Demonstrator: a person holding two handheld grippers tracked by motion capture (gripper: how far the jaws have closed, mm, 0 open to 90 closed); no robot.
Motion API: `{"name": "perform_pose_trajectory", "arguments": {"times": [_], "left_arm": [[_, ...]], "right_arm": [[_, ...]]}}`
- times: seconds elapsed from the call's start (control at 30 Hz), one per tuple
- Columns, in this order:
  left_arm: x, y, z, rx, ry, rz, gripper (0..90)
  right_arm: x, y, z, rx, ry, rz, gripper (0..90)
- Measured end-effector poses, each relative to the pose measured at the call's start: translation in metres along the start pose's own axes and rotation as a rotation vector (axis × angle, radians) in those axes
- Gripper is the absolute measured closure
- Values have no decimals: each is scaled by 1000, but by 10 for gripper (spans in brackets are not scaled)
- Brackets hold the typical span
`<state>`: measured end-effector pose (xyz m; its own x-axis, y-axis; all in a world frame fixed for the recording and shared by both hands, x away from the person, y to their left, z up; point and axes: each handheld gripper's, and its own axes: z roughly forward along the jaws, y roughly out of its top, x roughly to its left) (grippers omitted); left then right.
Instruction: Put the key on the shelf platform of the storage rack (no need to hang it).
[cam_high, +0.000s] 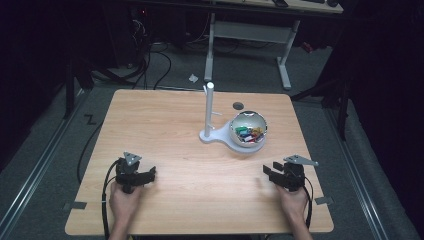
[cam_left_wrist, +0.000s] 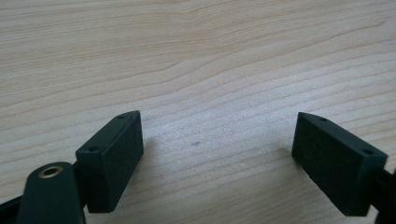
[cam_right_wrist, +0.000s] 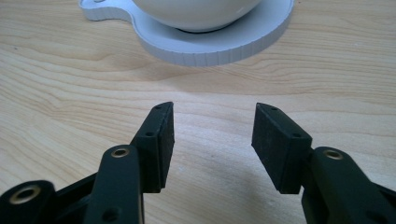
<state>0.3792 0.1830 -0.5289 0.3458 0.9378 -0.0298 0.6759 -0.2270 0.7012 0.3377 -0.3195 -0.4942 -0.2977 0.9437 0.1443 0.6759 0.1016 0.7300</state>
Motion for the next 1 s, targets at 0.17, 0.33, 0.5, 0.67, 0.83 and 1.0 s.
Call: {"name": "perform_pose_trajectory", "arguments": {"times": [0.17,0.33,0.5,0.67,0.83,1.0], "left_arm": [[0,0,0,0,1,0,168],[0,0,0,0,1,0,169],[0,0,0,-1,1,0,169],[0,0,0,0,0,0,168],[0,0,0,0,1,0,169],[0,0,0,0,1,0,169]], "right_arm": [[-1,-1,3,9,-24,-3,494],[-2,-2,5,15,-47,-14,496],[-4,-3,7,15,-54,-14,492],[-6,-4,8,18,-71,-13,490],[-8,-4,9,22,-84,-10,488],[-11,-4,10,21,-103,-12,486]]}}
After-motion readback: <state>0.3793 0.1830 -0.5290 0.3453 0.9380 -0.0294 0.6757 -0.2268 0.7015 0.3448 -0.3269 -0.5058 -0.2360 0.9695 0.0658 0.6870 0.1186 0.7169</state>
